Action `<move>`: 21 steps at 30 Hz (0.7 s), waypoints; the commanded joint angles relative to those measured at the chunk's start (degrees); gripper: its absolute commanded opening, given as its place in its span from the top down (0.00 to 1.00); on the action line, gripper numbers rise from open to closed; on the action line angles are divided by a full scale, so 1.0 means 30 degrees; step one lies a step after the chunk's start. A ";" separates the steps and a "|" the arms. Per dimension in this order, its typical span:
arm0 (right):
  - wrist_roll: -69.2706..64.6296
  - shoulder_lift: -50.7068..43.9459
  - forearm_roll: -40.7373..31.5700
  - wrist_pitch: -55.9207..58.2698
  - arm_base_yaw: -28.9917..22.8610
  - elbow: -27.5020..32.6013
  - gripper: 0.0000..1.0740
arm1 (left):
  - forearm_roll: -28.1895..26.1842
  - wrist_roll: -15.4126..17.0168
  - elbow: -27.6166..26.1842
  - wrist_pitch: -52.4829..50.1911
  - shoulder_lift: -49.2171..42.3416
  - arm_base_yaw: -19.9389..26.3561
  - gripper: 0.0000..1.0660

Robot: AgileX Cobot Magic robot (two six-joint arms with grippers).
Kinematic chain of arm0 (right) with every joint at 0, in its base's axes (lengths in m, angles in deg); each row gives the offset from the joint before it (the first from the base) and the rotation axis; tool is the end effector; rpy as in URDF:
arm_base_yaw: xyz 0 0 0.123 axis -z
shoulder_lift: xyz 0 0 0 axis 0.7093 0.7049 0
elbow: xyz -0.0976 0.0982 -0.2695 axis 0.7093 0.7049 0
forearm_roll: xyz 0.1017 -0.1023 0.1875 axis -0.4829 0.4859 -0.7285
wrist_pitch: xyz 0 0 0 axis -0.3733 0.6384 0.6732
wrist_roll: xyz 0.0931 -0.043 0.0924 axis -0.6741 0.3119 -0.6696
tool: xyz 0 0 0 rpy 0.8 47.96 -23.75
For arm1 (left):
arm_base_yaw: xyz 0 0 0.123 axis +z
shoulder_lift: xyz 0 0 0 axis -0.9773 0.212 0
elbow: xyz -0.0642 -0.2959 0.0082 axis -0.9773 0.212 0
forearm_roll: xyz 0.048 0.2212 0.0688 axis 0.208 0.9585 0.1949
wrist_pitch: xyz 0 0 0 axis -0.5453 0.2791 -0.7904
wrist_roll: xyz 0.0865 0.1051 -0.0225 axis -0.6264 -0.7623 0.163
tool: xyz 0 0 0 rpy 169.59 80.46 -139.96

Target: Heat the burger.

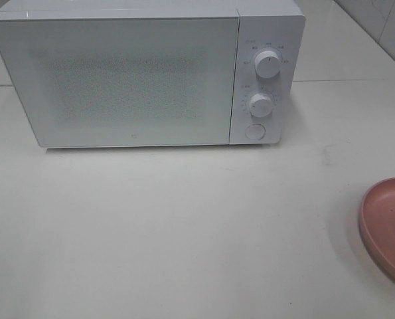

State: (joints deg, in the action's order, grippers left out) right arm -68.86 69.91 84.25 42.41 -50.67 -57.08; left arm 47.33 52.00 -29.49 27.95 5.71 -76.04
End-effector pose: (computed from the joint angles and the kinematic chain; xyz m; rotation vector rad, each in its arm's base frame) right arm 0.0087 -0.0092 0.2560 -0.0144 1.9819 0.0123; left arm 0.0019 -0.0135 0.2536 0.0305 2.0363 -0.0812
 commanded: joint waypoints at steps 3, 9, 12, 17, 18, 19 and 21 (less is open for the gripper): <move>0.0153 -0.0497 0.0038 -0.0210 0.0057 0.0038 0.29 | 0.0038 -0.0057 0.0076 -0.0210 -0.0554 0.0000 0.07; 0.0153 -0.0458 0.0038 -0.0210 0.0057 0.0038 0.29 | 0.0057 -0.0076 0.0076 -0.0210 -0.0554 0.0000 0.07; 0.0153 -0.0458 0.0038 -0.0210 0.0057 0.0038 0.29 | 0.0076 -0.0076 0.0076 -0.0210 -0.0516 0.0000 0.07; 0.0153 -0.0458 0.0038 -0.0210 0.0057 0.0038 0.29 | 0.0057 -0.0076 0.0076 -0.0210 -0.0516 0.0000 0.07; 0.0153 -0.0458 0.0038 -0.0210 0.0057 0.0038 0.29 | 0.0057 -0.0076 0.0076 -0.0210 -0.0516 0.0000 0.07; 0.0153 -0.0458 0.0038 -0.0210 0.0057 0.0038 0.29 | 0.0057 -0.0076 0.0076 -0.0210 -0.0516 0.0000 0.07; 0.0153 -0.0458 0.0038 -0.0210 0.0057 0.0038 0.29 | 0.0057 -0.0076 0.0076 -0.0210 -0.0516 0.0000 0.07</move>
State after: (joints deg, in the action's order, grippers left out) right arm -68.86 69.91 84.25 42.41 -50.67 -57.08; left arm 47.45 52.00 -29.49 28.01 5.48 -76.04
